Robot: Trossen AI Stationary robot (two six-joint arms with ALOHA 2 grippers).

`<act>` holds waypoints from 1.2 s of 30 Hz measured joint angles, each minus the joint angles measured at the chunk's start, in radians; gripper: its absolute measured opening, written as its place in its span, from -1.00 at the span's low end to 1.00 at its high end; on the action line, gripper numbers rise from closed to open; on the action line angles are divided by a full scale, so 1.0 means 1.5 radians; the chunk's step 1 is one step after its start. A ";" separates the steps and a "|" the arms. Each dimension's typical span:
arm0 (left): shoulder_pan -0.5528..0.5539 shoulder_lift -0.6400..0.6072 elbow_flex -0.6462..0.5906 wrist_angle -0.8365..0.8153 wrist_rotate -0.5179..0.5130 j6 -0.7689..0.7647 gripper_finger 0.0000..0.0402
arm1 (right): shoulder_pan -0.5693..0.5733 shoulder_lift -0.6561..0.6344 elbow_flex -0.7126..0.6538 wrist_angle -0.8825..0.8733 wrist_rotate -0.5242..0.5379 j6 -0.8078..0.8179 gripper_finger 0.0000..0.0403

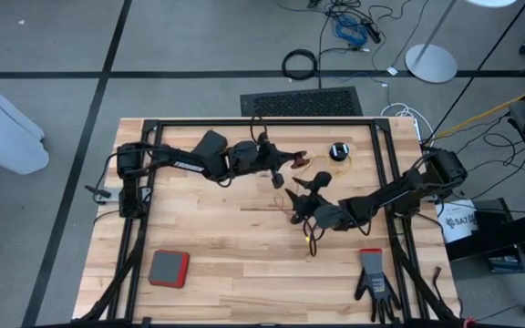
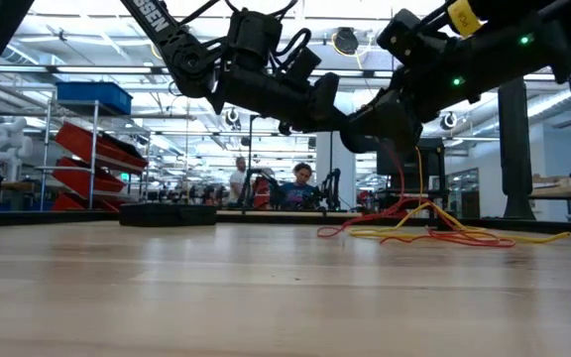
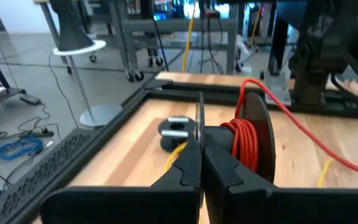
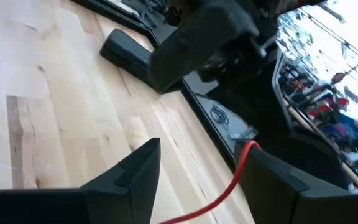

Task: Coil cords
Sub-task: Coil the red wire on the spool

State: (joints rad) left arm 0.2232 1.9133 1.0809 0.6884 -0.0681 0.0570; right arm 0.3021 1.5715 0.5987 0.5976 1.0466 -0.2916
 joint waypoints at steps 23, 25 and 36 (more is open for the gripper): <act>0.000 0.000 0.000 -0.001 0.028 0.120 -1.00 | 0.142 -0.006 0.000 -0.092 0.252 0.134 -0.40; -0.002 0.000 0.000 -0.002 0.029 0.141 -1.00 | 0.147 -0.010 0.000 -0.088 0.254 0.135 -0.45; -0.033 0.000 0.000 -0.014 -0.026 0.290 -1.00 | 0.139 -0.027 0.000 0.003 0.235 0.047 -0.94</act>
State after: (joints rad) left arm 0.1739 1.9133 1.0809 0.6678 -0.1069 0.4913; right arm 0.5104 1.5303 0.5983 0.6014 1.3996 -0.2212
